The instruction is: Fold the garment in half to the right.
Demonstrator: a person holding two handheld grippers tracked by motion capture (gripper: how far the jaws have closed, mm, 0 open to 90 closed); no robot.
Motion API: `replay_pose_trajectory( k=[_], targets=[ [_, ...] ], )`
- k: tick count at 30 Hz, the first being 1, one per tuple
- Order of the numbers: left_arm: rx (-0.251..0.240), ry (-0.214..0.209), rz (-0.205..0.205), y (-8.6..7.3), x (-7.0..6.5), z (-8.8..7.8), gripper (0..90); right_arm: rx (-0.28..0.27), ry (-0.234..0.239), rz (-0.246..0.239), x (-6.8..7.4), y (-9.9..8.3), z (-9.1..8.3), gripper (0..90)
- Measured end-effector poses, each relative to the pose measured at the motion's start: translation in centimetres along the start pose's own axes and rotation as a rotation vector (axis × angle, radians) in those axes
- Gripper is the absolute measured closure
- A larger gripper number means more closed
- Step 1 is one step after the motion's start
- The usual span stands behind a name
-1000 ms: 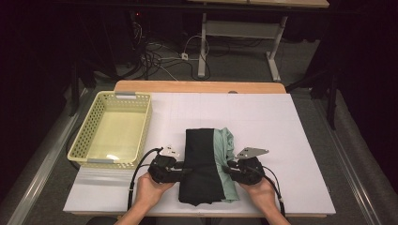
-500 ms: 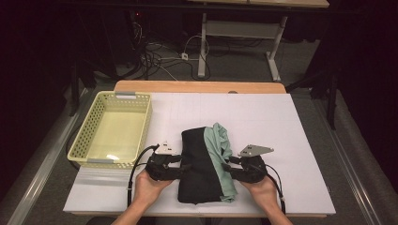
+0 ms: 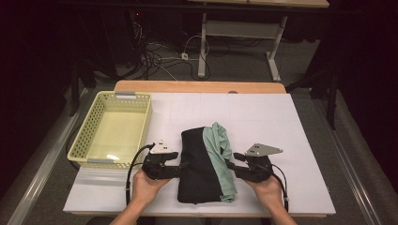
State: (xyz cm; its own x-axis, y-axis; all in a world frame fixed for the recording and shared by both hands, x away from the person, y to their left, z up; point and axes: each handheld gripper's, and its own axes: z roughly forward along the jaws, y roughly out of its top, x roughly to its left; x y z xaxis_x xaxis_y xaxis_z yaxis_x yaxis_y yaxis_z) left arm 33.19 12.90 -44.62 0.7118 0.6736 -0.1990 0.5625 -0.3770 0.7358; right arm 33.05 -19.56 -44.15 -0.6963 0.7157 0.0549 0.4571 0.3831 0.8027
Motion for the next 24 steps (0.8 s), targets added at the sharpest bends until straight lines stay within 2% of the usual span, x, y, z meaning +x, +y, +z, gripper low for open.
replay_pose_trajectory(
  k=[13,16,19,24],
  targets=[
    [-0.019,0.002,-0.016,-0.1,0.3,-0.4,39.4,-0.030,-0.010,0.006,-0.7,0.0,-1.3,49.1],
    [-0.022,0.000,-0.019,-0.1,0.4,-0.5,39.3,-0.043,-0.001,0.016,-0.9,-0.1,-2.1,48.5],
    [-0.023,0.001,-0.019,-0.1,0.3,-0.5,39.3,-0.050,-0.014,0.006,-1.3,-0.3,-3.1,47.8],
    [-0.027,0.001,-0.020,-0.2,0.4,-0.6,39.2,-0.092,-0.033,0.024,-2.3,-1.5,-5.2,47.0]
  ],
)
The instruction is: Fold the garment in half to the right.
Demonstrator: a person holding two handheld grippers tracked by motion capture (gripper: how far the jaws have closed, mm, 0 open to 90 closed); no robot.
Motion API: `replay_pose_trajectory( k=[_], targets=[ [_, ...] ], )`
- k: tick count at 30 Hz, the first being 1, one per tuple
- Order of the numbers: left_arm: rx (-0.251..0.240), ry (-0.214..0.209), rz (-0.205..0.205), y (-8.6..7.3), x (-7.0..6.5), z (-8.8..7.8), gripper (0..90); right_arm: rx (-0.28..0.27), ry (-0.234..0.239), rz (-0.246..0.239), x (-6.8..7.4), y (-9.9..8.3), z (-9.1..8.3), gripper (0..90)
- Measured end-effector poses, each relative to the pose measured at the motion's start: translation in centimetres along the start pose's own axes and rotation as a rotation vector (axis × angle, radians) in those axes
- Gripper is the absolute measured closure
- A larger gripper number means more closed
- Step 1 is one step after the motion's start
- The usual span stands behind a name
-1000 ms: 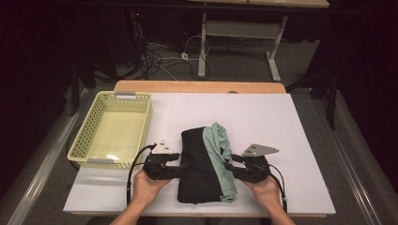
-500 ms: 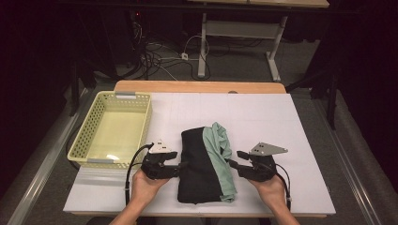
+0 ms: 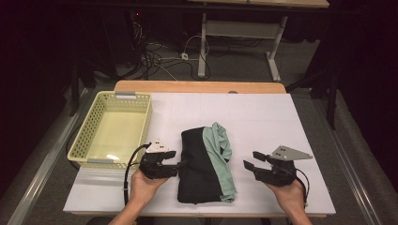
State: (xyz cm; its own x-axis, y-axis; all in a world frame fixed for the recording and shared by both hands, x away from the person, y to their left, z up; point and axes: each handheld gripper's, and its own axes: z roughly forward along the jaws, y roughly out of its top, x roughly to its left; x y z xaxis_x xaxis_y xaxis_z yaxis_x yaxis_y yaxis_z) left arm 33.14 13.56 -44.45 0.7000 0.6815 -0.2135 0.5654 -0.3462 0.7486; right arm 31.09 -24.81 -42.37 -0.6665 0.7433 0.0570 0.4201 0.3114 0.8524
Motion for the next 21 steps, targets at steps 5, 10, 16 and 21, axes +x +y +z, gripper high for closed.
replay_pose_trajectory(
  k=[5,10,16,21],
  targets=[
    [0.000,-0.001,-0.003,0.0,0.1,0.0,38.8,-0.016,-0.029,0.022,-0.9,-1.0,-1.7,44.8],
    [-0.002,-0.002,0.003,0.0,0.1,-0.1,38.2,-0.032,-0.053,0.049,-1.6,-1.9,-3.1,42.9],
    [-0.003,-0.003,-0.003,0.0,0.1,0.0,37.8,-0.042,-0.085,0.052,-2.0,-3.0,-4.5,41.1],
    [-0.002,-0.006,-0.001,0.0,0.1,0.0,37.4,-0.053,-0.118,0.083,-2.9,-4.3,-5.3,39.4]
  ],
)
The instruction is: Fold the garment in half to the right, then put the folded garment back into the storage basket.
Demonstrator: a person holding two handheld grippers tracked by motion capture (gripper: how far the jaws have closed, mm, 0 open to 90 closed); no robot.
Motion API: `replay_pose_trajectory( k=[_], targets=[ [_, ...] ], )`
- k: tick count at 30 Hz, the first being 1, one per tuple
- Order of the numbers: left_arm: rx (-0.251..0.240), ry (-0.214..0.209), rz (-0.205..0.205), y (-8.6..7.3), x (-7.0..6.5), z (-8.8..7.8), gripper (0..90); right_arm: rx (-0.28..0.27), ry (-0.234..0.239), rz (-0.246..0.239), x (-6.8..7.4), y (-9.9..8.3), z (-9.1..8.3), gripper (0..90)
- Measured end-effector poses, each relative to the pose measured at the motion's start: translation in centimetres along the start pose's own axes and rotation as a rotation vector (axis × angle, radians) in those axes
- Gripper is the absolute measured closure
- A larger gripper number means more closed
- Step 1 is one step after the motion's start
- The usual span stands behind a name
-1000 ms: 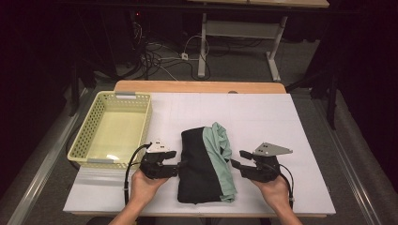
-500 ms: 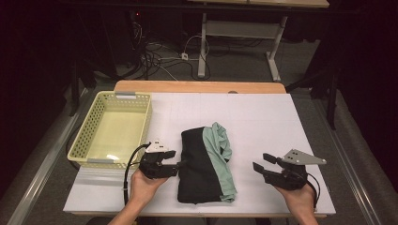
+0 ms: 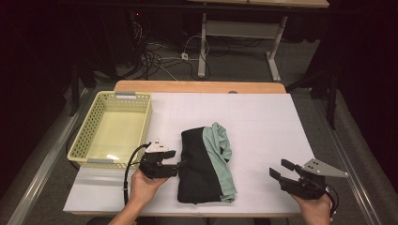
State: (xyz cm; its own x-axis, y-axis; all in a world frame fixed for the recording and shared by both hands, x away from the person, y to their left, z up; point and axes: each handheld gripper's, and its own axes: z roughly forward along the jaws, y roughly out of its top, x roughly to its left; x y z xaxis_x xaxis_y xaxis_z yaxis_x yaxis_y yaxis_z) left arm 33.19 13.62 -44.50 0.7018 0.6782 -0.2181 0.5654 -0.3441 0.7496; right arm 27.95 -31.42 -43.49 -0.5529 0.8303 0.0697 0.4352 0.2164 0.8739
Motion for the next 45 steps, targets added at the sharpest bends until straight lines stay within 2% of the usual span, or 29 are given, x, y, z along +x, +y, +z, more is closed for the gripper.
replay_pose_trajectory(
  k=[7,12,32,45],
  targets=[
    [-0.008,-0.008,-0.010,0.0,0.0,0.0,37.2,-0.017,-0.048,0.026,-1.0,-2.1,-1.0,38.5],
    [-0.014,-0.013,-0.014,0.0,0.2,0.0,37.1,-0.025,-0.063,0.052,-1.4,-3.0,-1.5,38.6],
    [-0.013,-0.019,-0.003,0.0,0.1,-0.1,35.8,-0.026,-0.080,0.060,-1.4,-3.1,-1.2,38.6],
    [-0.009,-0.022,-0.006,0.2,0.0,0.3,34.6,-0.025,-0.070,0.043,-1.4,-3.1,-1.2,38.8]
  ],
)
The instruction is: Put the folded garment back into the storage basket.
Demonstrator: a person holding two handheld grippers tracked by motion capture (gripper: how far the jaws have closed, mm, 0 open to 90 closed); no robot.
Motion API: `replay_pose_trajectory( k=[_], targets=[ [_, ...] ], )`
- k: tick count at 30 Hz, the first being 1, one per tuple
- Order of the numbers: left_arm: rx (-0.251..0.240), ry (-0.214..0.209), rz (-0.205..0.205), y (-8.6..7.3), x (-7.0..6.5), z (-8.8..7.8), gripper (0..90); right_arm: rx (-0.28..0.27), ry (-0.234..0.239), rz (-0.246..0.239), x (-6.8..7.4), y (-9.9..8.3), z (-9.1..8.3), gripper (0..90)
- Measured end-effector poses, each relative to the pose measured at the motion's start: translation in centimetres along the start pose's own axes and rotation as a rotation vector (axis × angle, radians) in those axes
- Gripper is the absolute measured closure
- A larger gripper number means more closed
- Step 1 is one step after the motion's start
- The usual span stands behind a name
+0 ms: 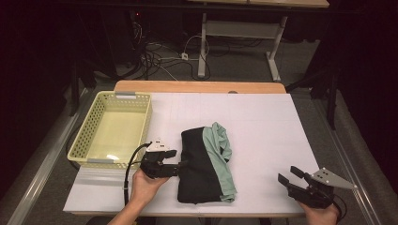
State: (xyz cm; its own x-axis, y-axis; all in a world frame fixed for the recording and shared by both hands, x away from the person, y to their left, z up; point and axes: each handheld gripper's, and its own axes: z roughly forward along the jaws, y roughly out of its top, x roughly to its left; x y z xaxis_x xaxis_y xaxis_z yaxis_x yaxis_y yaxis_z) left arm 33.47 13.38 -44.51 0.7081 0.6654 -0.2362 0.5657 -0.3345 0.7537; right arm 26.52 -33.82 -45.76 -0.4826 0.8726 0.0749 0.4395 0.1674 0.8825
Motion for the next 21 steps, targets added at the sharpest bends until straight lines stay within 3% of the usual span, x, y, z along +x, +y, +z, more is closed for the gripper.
replay_pose_trajectory(
  k=[10,15,21],
  targets=[
    [-0.012,0.007,0.023,1.4,-0.4,0.4,28.9,0.000,0.000,0.004,0.0,0.0,0.0,38.9],
    [-0.017,0.019,0.009,3.0,-0.3,0.9,24.3,-0.004,0.010,-0.006,0.2,0.0,-0.1,39.1],
    [0.025,0.007,-0.059,4.9,1.4,2.7,16.9,0.002,0.017,-0.010,0.2,0.0,0.2,39.1]
  ],
)
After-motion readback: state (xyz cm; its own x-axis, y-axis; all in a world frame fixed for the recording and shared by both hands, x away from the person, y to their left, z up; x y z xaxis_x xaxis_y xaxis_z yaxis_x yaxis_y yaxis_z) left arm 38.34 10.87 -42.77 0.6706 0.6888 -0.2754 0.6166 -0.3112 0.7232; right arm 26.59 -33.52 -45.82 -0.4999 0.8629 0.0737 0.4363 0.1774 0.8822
